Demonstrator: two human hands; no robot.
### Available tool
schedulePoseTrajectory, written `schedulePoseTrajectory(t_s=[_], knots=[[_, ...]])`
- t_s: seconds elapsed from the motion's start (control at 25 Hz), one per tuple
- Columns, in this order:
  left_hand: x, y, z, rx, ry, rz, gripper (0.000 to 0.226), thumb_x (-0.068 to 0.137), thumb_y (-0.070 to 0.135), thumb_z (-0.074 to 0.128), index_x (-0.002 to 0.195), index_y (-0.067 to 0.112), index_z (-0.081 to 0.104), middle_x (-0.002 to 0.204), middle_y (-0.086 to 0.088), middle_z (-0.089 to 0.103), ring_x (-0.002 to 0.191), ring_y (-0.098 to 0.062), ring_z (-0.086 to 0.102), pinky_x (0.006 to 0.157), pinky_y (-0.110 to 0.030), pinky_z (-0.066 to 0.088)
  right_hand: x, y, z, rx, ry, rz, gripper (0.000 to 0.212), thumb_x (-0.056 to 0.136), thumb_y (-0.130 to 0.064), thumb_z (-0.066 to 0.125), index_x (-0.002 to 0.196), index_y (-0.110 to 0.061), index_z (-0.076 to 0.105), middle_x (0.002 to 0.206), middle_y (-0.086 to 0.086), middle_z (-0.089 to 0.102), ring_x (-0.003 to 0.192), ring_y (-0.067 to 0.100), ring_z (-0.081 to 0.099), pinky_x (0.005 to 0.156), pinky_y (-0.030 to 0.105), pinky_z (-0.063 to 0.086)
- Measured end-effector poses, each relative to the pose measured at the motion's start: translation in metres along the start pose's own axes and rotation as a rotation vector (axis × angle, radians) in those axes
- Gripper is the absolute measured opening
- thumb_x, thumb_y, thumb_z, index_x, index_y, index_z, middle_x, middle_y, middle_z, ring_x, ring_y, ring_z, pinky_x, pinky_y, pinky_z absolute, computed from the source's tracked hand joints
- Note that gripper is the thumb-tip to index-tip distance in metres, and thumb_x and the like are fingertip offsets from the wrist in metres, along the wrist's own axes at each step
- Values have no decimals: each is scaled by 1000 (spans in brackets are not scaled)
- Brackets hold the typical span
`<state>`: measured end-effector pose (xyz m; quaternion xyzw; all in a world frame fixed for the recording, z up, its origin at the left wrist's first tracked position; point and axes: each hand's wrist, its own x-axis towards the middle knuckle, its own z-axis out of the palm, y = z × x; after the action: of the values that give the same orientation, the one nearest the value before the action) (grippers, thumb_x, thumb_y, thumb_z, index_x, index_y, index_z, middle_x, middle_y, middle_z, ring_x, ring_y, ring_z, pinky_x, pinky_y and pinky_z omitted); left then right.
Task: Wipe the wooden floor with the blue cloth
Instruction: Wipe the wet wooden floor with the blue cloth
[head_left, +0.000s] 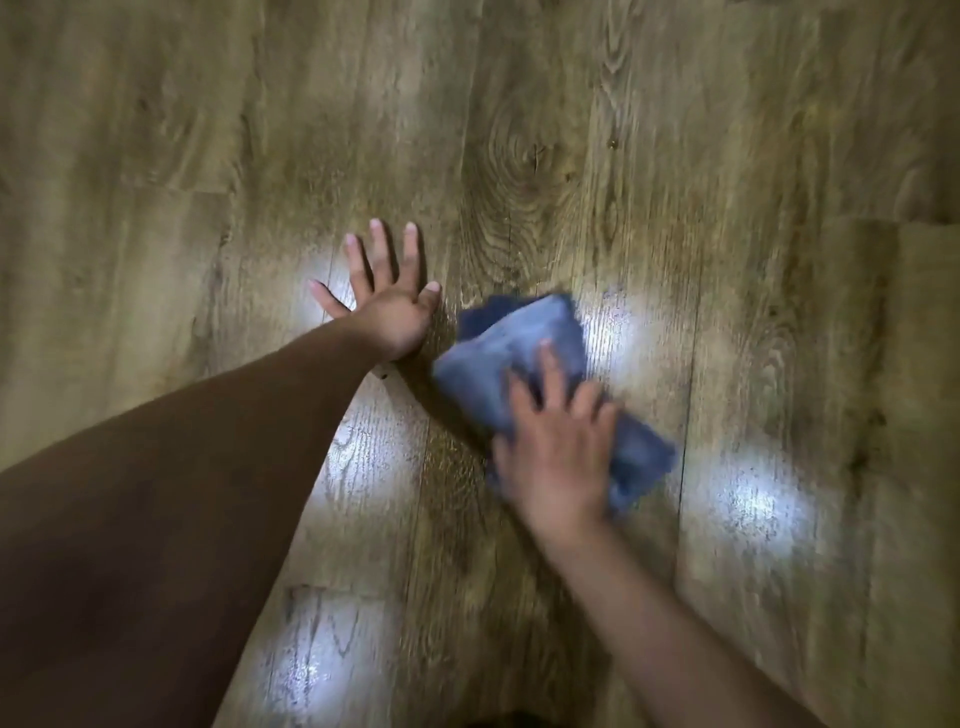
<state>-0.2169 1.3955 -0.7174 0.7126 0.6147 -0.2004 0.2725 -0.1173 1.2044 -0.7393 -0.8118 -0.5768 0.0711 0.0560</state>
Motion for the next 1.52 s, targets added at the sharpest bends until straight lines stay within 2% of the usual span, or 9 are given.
schedulePoseTrajectory(t_s=[0.16,0.36,0.48,0.72,0.88,1.12,1.28,1.4,1.52], knots=[[-3,3,-1,-8,9,-8,63,109,44,25,158,42,-14,163,5,-32,150,-21,-30,113,-69,-14,-137,-81,23,111,-215,-504,34,85,-30,53,116,-30,67,144,3,52,99,37,61,92,48,39],[-4,5,-1,4,5,2,62,109,45,25,158,41,-14,164,4,-32,150,-21,-29,114,-69,-13,-75,-20,7,31,-238,-738,56,85,-46,59,138,-32,46,157,3,31,103,33,54,88,47,43],[4,-2,4,8,27,0,63,108,46,25,158,43,-13,164,5,-31,151,-21,-29,112,-70,-13,32,68,-10,-100,-42,-486,77,73,-51,77,141,-28,50,154,10,37,104,41,52,86,51,43],[18,-13,15,-14,32,25,64,106,51,25,156,47,-16,162,8,-35,148,-20,-34,108,-70,-19,170,161,-39,-146,42,346,62,77,-44,68,131,-23,45,148,11,37,113,45,46,93,55,39],[20,-16,16,-25,20,46,65,106,52,25,154,48,-19,160,9,-38,146,-19,-38,106,-70,-22,114,93,-22,-191,78,263,64,73,-43,72,130,-23,52,141,16,43,107,41,49,88,49,39],[15,-11,11,-14,0,15,64,107,51,25,156,48,-16,162,7,-34,149,-21,-33,110,-71,-17,-43,-30,4,33,-122,-280,65,71,-38,77,130,-27,51,154,8,32,100,37,47,86,47,35],[8,-7,4,9,-25,7,63,108,49,23,156,46,-18,162,6,-36,149,-22,-33,112,-70,-15,-39,-12,-3,34,-275,-546,60,82,-42,57,140,-31,45,157,3,31,110,35,49,91,46,43],[7,-4,3,-7,-18,1,64,108,48,24,156,45,-18,162,6,-36,148,-21,-34,111,-70,-16,23,58,-18,-111,-137,-443,58,78,-38,67,133,-31,55,151,5,43,99,39,55,82,47,46],[9,-6,6,-15,-7,9,64,108,49,25,157,45,-17,162,7,-36,148,-20,-34,110,-70,-17,89,128,-38,-197,-16,5,61,75,-37,74,132,-28,54,151,9,40,103,41,47,85,50,39]])
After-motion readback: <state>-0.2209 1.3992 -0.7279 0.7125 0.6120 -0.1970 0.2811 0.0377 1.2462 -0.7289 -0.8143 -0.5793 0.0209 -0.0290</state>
